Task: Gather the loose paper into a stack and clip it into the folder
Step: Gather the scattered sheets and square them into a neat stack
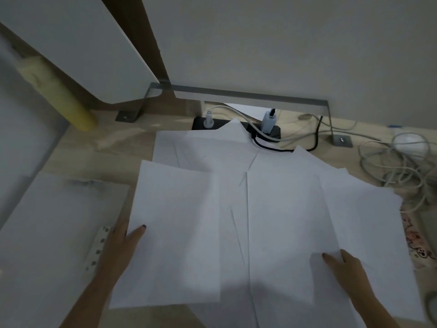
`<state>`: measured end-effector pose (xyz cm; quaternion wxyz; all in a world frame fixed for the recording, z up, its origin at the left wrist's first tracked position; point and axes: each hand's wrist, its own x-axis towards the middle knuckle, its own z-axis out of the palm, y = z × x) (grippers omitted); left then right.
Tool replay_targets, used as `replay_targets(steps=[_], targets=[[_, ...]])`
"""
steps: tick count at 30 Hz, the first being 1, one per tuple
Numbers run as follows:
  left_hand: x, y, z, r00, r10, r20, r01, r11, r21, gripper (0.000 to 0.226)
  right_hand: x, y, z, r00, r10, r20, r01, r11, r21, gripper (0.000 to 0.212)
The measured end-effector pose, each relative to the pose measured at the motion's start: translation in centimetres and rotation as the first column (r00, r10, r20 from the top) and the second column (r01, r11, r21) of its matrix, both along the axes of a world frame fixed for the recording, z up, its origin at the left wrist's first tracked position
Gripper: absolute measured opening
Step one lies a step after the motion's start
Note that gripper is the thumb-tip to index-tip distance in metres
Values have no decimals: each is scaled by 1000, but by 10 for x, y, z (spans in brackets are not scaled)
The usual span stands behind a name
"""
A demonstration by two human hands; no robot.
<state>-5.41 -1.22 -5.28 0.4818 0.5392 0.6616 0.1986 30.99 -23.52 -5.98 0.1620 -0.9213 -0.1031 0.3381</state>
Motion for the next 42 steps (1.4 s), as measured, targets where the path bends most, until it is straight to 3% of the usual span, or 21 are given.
replay_targets(steps=[4, 7, 11, 13, 16, 19, 23, 27, 30, 32, 34, 38, 42], targets=[[15, -12, -17, 989, -147, -4, 142, 963, -231, 22, -26, 3, 6, 991, -32, -128, 48, 991, 126, 5], [32, -26, -33, 966, -235, -109, 203, 948, -244, 21, -39, 12, 13, 983, 1, -186, 45, 969, 242, 20], [38, -36, -37, 925, -119, -361, 138, 990, 28, 37, -32, 6, 29, 997, -29, -65, 49, 943, 330, 24], [31, -35, -32, 918, -45, -394, 69, 996, 49, 55, -18, -5, 40, 995, -90, 53, 64, 928, 367, 18], [18, -29, -33, 915, -88, -393, 85, 996, -25, 72, 5, -21, 54, 959, -214, 186, 122, 904, 409, 5], [11, -20, -34, 959, -66, -275, 47, 996, -77, 71, 11, -26, 57, 950, -287, 122, 198, 858, 475, 8], [12, -15, -31, 985, -6, -172, -21, 987, -158, 62, -31, 5, 50, 968, -201, -150, 250, 815, 523, 18], [12, -13, -38, 997, 7, -73, -22, 980, -198, 49, -82, 35, 10, 967, -111, -230, 192, 909, 369, 19], [10, -11, -42, 996, 87, 29, -77, 966, -246, 17, -112, 50, -15, 980, -79, -185, 125, 961, 248, 25], [9, -10, -43, 976, 182, 116, -133, 932, -338, 24, -126, 60, -18, 985, -70, -159, 103, 972, 211, 34], [9, -10, -43, 948, 250, 195, -143, 886, -440, 14, -137, 67, -19, 991, -8, -135, 34, 982, 186, 41], [7, -15, -52, 938, 227, 263, -89, 889, -449, 59, -158, 74, -17, 964, 130, -231, -68, 964, 258, 37], [5, -21, -53, 957, 159, 241, -50, 913, -406, 45, -170, 73, -18, 888, 182, -423, -22, 934, 357, 27]])
